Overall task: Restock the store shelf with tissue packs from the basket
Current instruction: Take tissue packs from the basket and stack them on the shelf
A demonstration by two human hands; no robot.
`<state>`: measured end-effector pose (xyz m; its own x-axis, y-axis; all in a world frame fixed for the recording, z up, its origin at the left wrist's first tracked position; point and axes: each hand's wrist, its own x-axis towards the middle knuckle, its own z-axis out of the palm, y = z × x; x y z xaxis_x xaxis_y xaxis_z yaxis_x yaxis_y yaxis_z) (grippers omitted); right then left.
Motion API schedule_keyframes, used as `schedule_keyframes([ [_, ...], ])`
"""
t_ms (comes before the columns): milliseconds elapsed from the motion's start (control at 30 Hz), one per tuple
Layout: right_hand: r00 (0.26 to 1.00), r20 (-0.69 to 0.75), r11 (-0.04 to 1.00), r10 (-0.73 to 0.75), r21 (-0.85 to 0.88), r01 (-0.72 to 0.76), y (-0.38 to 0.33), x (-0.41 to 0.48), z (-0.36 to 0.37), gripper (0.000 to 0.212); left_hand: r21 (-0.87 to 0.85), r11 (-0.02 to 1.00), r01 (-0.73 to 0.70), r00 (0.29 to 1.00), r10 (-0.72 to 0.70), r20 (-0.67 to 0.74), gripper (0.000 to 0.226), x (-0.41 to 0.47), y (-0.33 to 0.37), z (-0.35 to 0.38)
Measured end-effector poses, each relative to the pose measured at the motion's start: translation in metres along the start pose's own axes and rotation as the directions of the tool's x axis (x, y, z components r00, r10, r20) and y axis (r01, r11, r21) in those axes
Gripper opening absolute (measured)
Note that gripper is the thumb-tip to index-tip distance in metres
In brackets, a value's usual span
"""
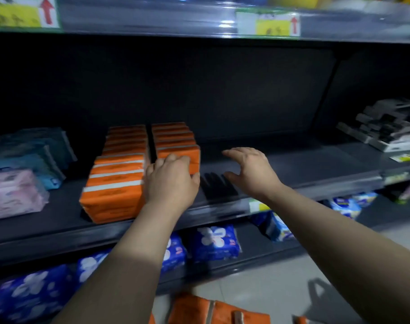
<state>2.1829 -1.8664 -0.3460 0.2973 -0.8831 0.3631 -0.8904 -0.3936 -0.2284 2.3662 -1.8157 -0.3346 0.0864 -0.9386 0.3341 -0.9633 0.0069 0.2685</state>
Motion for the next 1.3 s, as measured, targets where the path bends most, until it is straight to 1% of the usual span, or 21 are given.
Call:
schedule_keyframes([
  [100, 0.997, -0.009, 0.997, 0.082, -0.004, -0.082, 0.028, -0.043, -0.021, 0.054, -0.011, 0.996, -0.089, 0.996, 0.089, 0.032, 0.036, -0.014, 0.036, 0.004],
  [233, 0.983, 0.005, 0.982, 0.186, -0.036, -0.185, 0.072, -0.107, -0.055, 0.054, -0.072, 0.975, -0.211, 0.974, 0.216, 0.07, 0.038, -0.034, 0.093, 0.011],
  [400, 0.945, 0.009, 0.941, 0.326, -0.094, -0.324, 0.125, -0.196, -0.103, 0.052, -0.127, 0.912, -0.391, 0.905, 0.406, 0.13, 0.039, -0.07, 0.175, 0.03],
  [500, 0.909, 0.001, 0.904, 0.416, -0.111, -0.414, 0.158, -0.252, -0.131, 0.051, -0.203, 0.854, -0.479, 0.845, 0.511, 0.159, 0.037, -0.097, 0.23, 0.045],
  [533, 0.89, 0.01, 0.883, 0.456, -0.126, -0.452, 0.169, -0.272, -0.141, 0.051, -0.23, 0.825, -0.516, 0.815, 0.555, 0.165, 0.036, -0.108, 0.249, 0.05],
  [633, 0.804, 0.055, 0.799, 0.592, -0.173, -0.576, 0.199, -0.333, -0.163, 0.052, -0.287, 0.735, -0.615, 0.713, 0.673, 0.197, 0.037, -0.145, 0.301, 0.07],
  [733, 0.716, 0.061, 0.714, 0.695, -0.168, -0.679, 0.222, -0.391, -0.176, 0.049, -0.344, 0.664, -0.664, 0.613, 0.747, 0.257, 0.039, -0.181, 0.339, 0.09],
  [833, 0.623, 0.077, 0.626, 0.779, -0.164, -0.762, 0.241, -0.442, -0.185, 0.051, -0.366, 0.613, -0.7, 0.521, 0.789, 0.326, 0.039, -0.212, 0.369, 0.112],
  [900, 0.556, 0.115, 0.567, 0.823, -0.159, -0.808, 0.25, -0.472, -0.189, 0.053, -0.382, 0.583, -0.717, 0.463, 0.808, 0.365, 0.039, -0.229, 0.388, 0.126],
  [1000, 0.486, 0.158, 0.505, 0.86, -0.119, -0.855, 0.26, -0.504, -0.191, 0.054, -0.434, 0.583, -0.687, 0.397, 0.801, 0.448, 0.039, -0.251, 0.41, 0.146],
  [1133, 0.447, 0.161, 0.455, 0.88, -0.015, -0.89, 0.268, -0.533, -0.197, 0.046, -0.467, 0.593, -0.656, 0.303, 0.773, 0.557, 0.036, -0.278, 0.43, 0.177],
  [1267, 0.433, 0.159, 0.431, 0.888, 0.049, -0.901, 0.274, -0.544, -0.199, 0.05, -0.458, 0.589, -0.666, 0.205, 0.735, 0.646, 0.036, -0.298, 0.442, 0.204],
  [1300, 0.431, 0.166, 0.426, 0.887, 0.066, -0.902, 0.274, -0.546, -0.198, 0.05, -0.454, 0.589, -0.668, 0.191, 0.726, 0.661, 0.035, -0.302, 0.444, 0.209],
])
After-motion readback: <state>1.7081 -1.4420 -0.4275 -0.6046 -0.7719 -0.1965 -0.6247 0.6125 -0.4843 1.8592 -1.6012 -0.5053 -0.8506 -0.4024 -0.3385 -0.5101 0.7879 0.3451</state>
